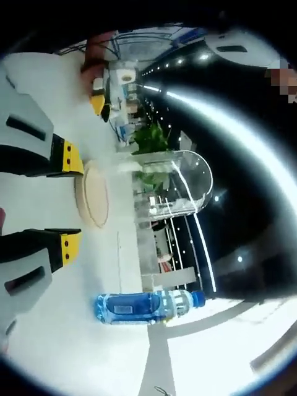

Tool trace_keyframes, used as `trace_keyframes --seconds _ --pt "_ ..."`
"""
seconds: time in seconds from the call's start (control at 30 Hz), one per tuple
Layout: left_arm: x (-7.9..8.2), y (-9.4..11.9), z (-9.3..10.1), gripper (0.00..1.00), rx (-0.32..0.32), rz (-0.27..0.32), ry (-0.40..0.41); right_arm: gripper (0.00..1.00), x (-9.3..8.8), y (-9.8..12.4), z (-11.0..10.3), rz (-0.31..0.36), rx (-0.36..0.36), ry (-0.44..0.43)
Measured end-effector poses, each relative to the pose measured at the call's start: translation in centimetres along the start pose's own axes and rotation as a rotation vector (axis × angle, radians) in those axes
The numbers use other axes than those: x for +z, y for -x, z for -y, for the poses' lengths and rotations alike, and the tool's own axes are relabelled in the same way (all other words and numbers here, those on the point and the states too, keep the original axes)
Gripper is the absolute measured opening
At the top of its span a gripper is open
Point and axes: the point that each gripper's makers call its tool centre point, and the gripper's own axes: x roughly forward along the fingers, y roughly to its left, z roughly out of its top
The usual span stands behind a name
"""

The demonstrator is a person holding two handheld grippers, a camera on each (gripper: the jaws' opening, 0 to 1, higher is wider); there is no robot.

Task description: Open the cover put in the Mizone put the cover back on

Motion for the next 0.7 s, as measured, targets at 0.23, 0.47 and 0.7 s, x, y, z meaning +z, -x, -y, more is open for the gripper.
trace_keyframes --seconds 0.23,0.47,0.7 --pt "0.2 -0.4 0.2 0.30 0.023 0.001 -0.013 0.29 -0.3 0.1 -0.6 -0.013 0.051 0.012" --pt "-0.4 -0.7 0.8 0.30 0.012 -0.031 -0.045 0.32 -0.2 0.3 -1.4 -0.008 0.118 0.028" --pt "0.0 -0.4 0.5 0.28 0.004 -0.013 -0.009 0.36 -0.5 0.6 -2.4 -0.013 0.138 0.107"
